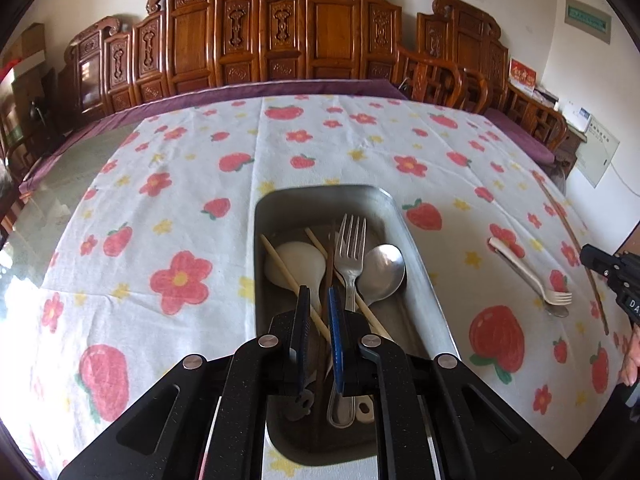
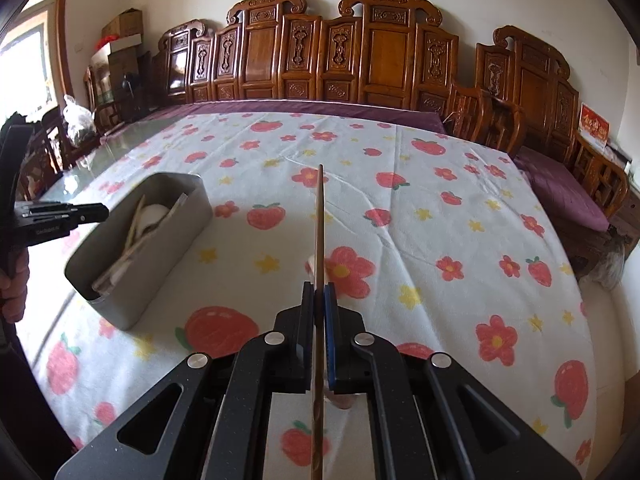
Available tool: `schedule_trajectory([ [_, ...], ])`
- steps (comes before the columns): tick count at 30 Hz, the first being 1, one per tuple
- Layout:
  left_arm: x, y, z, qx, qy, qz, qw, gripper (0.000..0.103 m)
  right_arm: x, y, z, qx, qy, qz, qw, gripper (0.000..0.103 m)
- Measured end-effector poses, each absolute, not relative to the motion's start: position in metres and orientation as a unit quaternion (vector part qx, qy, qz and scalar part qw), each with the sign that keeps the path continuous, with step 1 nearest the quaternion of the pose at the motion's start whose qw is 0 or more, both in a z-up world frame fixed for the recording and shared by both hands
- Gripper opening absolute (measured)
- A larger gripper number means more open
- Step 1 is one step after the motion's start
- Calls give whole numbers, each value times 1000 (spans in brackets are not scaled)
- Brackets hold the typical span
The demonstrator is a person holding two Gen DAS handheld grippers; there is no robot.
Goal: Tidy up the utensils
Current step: 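Carry the metal fork into the metal tray and open the left tool, then lower the wooden chopstick into the metal tray and open the right tool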
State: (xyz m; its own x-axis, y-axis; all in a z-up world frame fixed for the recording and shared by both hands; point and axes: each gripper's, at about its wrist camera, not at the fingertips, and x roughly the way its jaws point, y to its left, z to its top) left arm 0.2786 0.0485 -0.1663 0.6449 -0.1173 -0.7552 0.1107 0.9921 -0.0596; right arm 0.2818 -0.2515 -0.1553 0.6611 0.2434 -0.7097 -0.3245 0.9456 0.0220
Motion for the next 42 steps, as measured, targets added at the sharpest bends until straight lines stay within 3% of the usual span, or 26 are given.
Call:
schedule_trajectory([
  [4,272,60,-152,-8,400,-65,914,9,281,-228,-144,-33,382,178,906,6],
  [8,266,67,-141,-2,384,-64,921,18,281,-197,-134,-29,385,201,900,6],
  [15,258,86,-126,-10,365,-67,929,21,290,-140,-128,-24,394,235,888,6],
  [17,256,91,-123,-14,360,-65,930,32,294,-124,-129,-25,398,241,885,6],
  [20,256,101,-120,-19,356,-57,932,37,300,-104,-133,-22,406,249,879,6],
  [21,256,104,-119,-21,356,-55,933,43,301,-99,-134,-21,407,251,878,6],
  [22,256,108,-118,-23,351,-49,935,58,303,-93,-135,-19,409,252,877,6],
  [23,256,111,-118,-22,347,-47,936,64,305,-87,-137,-18,412,254,875,6],
  [29,262,130,-120,-32,350,-19,936,80,320,-61,-148,-15,425,253,869,6],
  [42,267,138,-127,-36,360,-2,932,81,337,-36,-189,-1,459,253,851,6],
])
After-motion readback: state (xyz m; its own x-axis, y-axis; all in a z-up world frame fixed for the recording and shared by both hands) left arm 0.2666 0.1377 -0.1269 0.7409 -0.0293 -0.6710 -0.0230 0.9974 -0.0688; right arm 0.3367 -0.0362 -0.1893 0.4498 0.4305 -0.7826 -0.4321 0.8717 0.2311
